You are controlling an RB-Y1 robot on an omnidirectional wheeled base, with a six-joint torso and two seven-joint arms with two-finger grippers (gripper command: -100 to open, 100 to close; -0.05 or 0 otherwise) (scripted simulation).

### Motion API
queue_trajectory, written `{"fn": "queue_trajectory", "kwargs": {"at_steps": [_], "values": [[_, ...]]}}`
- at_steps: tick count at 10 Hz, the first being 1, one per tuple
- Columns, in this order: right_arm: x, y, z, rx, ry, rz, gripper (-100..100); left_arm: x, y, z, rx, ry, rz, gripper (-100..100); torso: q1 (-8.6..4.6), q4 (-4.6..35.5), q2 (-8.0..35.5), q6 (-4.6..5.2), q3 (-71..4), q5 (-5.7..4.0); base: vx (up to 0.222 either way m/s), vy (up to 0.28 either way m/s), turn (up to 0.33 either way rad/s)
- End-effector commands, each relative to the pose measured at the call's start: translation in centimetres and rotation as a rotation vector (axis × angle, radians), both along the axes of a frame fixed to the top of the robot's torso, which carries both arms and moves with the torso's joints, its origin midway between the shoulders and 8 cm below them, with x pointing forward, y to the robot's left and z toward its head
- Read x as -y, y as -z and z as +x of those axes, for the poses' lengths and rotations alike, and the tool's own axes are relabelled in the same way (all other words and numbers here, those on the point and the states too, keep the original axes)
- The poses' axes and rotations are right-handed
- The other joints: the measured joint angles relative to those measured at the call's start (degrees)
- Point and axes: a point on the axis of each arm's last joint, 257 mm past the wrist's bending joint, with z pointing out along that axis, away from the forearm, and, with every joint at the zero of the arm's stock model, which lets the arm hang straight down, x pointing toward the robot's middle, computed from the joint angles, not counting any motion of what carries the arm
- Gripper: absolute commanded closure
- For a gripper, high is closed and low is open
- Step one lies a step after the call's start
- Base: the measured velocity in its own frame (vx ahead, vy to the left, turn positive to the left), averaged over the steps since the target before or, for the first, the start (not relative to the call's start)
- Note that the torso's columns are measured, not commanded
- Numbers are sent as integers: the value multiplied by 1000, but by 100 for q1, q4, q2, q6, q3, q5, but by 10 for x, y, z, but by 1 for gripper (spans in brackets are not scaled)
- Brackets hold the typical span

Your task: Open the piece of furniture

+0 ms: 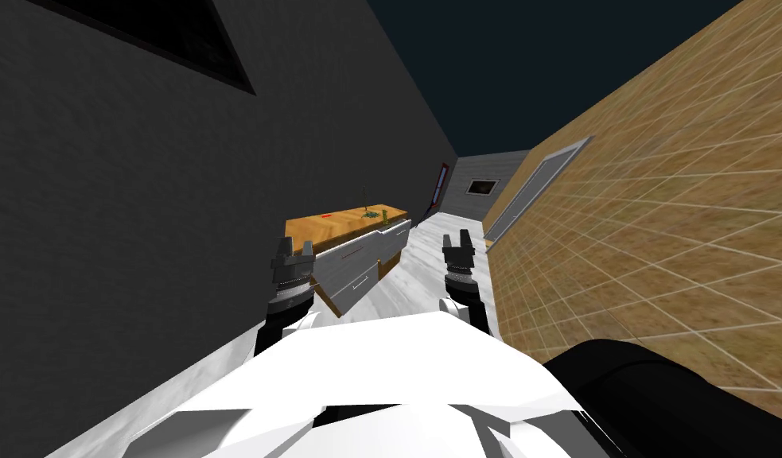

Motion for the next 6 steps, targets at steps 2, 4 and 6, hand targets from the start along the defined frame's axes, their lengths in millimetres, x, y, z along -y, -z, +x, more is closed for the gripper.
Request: {"fn": "queue_trajectory", "kwargs": {"at_steps": [2,4,6], "values": [[0,0,0,0,0,0,0,0,0,0,0,0,0,0,0,846,846,0,-1692,0,0,0,0],[0,0,0,0,0,0,0,4,6,6,-24,29,49,-100,-6,1456,1457,0,-2935,-1,32,-47,37],[0,0,0,-1,0,0,0,4,13,13,-51,47,81,-100,-21,1525,1512,0,-3080,-6,84,-116,65]]}}
